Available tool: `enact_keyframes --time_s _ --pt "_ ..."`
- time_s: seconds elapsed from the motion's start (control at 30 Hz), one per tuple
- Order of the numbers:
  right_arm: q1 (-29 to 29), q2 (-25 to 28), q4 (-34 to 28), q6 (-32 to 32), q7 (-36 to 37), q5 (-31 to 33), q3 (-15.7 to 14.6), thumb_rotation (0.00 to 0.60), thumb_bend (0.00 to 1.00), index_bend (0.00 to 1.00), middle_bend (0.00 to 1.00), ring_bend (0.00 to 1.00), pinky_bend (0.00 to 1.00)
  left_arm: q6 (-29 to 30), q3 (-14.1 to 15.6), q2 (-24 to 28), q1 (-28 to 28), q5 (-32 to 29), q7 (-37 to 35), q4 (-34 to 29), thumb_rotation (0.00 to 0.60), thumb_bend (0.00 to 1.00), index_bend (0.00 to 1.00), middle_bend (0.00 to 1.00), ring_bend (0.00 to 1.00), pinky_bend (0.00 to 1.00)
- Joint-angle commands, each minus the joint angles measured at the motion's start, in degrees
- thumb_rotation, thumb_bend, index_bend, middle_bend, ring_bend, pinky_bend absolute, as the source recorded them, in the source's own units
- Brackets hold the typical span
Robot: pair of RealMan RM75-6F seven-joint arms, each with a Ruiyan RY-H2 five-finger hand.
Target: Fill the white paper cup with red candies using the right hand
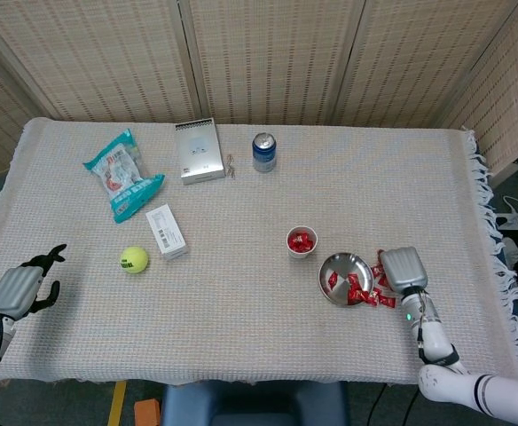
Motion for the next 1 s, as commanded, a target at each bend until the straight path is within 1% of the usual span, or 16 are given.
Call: enact_keyframes --time_s 0.03,0.43,0.73,0.9,1.0 --pt "0.0 -0.2 0.3 -0.3 -0.2 0.1 0.2 0.600 0.24 0.44 0.84 0.82 1.00 0.0 0.0 0.0 0.0 0.0 -0.1 0.0 0.600 0.61 0.00 0.21 0.18 0.32" --pt "0.7 -1.8 2.1 -2.9 -1.4 1.4 1.4 0.600 0.24 0.46 0.84 0.82 1.00 -0.3 0.0 0.1 -0.1 -0.1 -0.5 0.2 0.600 0.61 0.00 0.21 0.18 0.32" --pt "0.5 -2.2 2.4 -2.4 -2.2 1.4 1.9 0.600 0.24 0.60 0.84 0.84 1.00 -0.1 0.1 0.2 0.0 0.2 -0.9 0.4 0.600 0.61 0.00 0.21 0.18 0.32" --pt "0.1 -1.1 0.9 -1.5 -1.5 0.7 2.3 0.600 0.24 0.63 0.84 0.84 1.00 0.0 0.1 0.1 0.0 0.2 -0.9 0.3 0.600 0.61 0.00 0.21 0.18 0.32" --pt "-0.7 0.8 -1.6 0.2 0.3 -1.3 2.7 0.600 0.24 0.63 0.84 0.84 1.00 0.0 0.1 0.1 0.0 0.2 -0.8 0.3 0.600 0.61 0.00 0.21 0.18 0.32"
